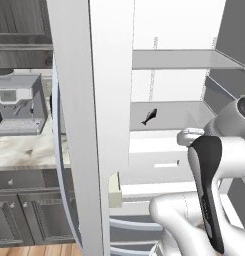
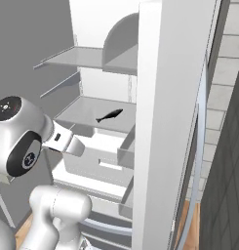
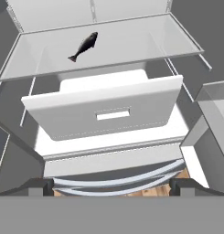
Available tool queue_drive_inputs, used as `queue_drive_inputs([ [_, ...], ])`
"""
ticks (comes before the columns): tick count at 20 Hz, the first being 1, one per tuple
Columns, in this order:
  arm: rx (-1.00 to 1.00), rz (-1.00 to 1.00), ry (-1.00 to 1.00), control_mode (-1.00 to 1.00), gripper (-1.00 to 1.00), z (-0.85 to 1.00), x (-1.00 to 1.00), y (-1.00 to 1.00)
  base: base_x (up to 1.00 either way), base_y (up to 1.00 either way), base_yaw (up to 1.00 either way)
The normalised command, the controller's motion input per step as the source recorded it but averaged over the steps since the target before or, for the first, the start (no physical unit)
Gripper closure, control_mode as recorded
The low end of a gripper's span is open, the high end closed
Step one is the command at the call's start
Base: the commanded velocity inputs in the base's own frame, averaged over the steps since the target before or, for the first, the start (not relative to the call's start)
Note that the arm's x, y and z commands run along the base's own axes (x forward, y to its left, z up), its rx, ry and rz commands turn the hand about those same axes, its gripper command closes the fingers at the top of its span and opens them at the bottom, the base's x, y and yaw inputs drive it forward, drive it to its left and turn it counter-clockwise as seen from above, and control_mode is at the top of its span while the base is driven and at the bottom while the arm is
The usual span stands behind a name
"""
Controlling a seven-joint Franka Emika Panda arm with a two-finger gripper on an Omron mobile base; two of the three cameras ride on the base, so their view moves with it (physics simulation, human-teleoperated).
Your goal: Take the cheese, fish, and garlic from the fridge and place them on the plate on the dining counter to create an appetizer plate.
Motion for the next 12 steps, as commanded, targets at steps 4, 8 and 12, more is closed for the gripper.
queue_drive_inputs([
  [4,0.00,0.00,0.00,1.00,-1.00,0.00,0.00,0.00,0.11,0.00,0.00],
  [8,0.00,0.00,0.00,-1.00,-1.00,0.00,0.25,0.00,0.06,0.00,0.00],
  [12,0.00,0.00,0.00,-1.00,-1.00,0.00,0.44,0.00,0.00,0.00,0.00],
])
